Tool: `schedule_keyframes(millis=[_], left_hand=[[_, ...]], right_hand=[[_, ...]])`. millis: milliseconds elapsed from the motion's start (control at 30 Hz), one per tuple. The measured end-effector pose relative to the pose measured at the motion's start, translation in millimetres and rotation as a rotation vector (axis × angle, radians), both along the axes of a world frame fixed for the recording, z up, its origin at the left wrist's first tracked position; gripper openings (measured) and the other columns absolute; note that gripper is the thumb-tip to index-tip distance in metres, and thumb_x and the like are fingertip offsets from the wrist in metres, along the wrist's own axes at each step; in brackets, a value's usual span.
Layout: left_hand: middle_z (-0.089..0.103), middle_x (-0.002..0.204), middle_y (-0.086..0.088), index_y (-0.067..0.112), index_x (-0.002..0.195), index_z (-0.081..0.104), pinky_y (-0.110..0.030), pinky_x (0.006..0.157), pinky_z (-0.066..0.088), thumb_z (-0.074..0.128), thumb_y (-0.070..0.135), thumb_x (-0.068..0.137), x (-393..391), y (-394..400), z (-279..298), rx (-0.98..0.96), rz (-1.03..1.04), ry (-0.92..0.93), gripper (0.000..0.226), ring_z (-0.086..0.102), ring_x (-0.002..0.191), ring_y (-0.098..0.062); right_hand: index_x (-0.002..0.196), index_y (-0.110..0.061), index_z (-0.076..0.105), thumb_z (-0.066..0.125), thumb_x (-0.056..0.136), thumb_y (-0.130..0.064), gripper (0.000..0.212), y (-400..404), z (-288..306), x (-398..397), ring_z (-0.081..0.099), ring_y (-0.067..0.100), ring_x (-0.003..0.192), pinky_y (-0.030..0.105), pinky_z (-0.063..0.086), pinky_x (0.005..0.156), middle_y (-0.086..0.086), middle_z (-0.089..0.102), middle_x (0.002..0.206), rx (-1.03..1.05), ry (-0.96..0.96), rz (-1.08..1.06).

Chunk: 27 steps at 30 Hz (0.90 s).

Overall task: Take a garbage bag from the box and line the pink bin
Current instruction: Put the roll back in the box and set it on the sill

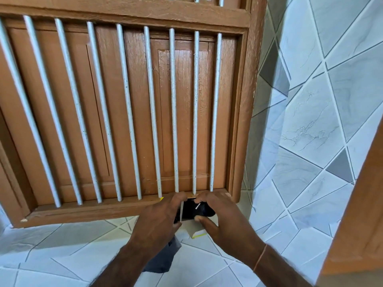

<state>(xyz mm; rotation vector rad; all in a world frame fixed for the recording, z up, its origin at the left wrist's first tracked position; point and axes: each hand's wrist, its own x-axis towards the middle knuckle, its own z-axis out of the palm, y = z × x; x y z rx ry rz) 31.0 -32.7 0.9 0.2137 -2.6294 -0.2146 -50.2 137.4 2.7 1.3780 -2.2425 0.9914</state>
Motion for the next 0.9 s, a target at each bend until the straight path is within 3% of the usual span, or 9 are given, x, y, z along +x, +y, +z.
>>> schedule_keyframes(millis=[133,267,367,433,467,567,700,800,900], left_hand=[[0.059,0.126,0.010,0.047,0.122,0.020,-0.019,0.073,0.049,0.071,0.033,0.080,-1,4,-1,0.072,0.000,0.002,0.067,0.065,0.093,-0.013],[0.061,0.122,0.012,0.044,0.126,0.031,-0.015,0.073,0.048,0.071,0.030,0.080,3,0,-6,0.195,0.037,0.016,0.063,0.063,0.097,-0.012],[0.061,0.122,0.012,0.042,0.125,0.033,-0.012,0.067,0.042,0.072,0.033,0.080,6,-1,-4,0.240,0.036,0.056,0.061,0.062,0.096,-0.010],[0.060,0.124,0.013,0.042,0.125,0.033,-0.013,0.068,0.043,0.072,0.037,0.079,6,0,-3,0.261,0.040,0.075,0.061,0.062,0.098,-0.010],[0.060,0.124,0.013,0.042,0.123,0.032,-0.014,0.070,0.046,0.073,0.039,0.078,5,1,-3,0.274,0.043,0.076,0.061,0.062,0.099,-0.010],[0.060,0.124,0.011,0.040,0.120,0.032,-0.018,0.075,0.051,0.073,0.043,0.078,2,4,-4,0.295,0.040,0.064,0.058,0.062,0.100,-0.013],[0.054,0.132,0.011,0.037,0.128,0.035,-0.018,0.082,0.050,0.068,0.046,0.081,1,6,-5,0.260,0.030,0.072,0.058,0.058,0.109,-0.013],[0.050,0.134,0.012,0.040,0.131,0.034,-0.018,0.083,0.050,0.066,0.048,0.082,1,5,-6,0.220,-0.005,0.095,0.059,0.057,0.110,-0.012],[0.045,0.137,0.013,0.043,0.132,0.032,-0.018,0.084,0.050,0.065,0.047,0.083,1,3,-7,0.220,-0.027,0.107,0.059,0.055,0.112,-0.012]], right_hand=[[0.121,-0.042,0.052,0.076,0.079,-0.039,0.048,-9,-5,0,0.044,-0.001,0.118,0.022,0.042,0.103,-0.021,0.052,0.127,-0.085,-0.151,-0.028],[0.101,-0.061,0.050,0.070,0.082,-0.040,0.035,-4,-7,4,0.051,-0.003,0.107,0.014,0.045,0.088,-0.034,0.053,0.108,-0.245,-0.189,-0.085],[0.097,-0.044,0.062,0.069,0.079,-0.044,0.020,-4,-7,-3,0.062,0.007,0.098,0.026,0.056,0.083,-0.018,0.066,0.097,-0.417,-0.442,-0.030],[0.103,-0.036,0.064,0.075,0.074,-0.043,0.031,-5,-10,-4,0.067,0.014,0.099,0.037,0.060,0.083,-0.010,0.069,0.098,-0.401,-0.711,0.081],[0.107,-0.036,0.062,0.079,0.073,-0.040,0.038,-5,-12,-2,0.067,0.013,0.100,0.037,0.060,0.083,-0.010,0.069,0.102,-0.351,-0.750,0.116],[0.116,-0.041,0.058,0.083,0.064,-0.047,0.058,-11,-19,5,0.062,0.007,0.107,0.027,0.059,0.082,-0.019,0.066,0.112,-0.231,-0.667,0.080],[0.113,-0.037,0.063,0.075,0.063,-0.064,0.058,-17,-16,4,0.063,0.012,0.109,0.034,0.059,0.087,-0.016,0.068,0.111,-0.309,-0.640,0.059],[0.112,-0.024,0.066,0.073,0.073,-0.049,0.047,-16,-10,3,0.068,0.022,0.103,0.039,0.060,0.083,-0.016,0.070,0.100,-0.418,-0.764,0.152],[0.115,-0.018,0.063,0.066,0.079,-0.040,0.041,-15,-9,4,0.068,0.024,0.104,0.034,0.060,0.082,-0.015,0.070,0.101,-0.442,-0.847,0.225]])
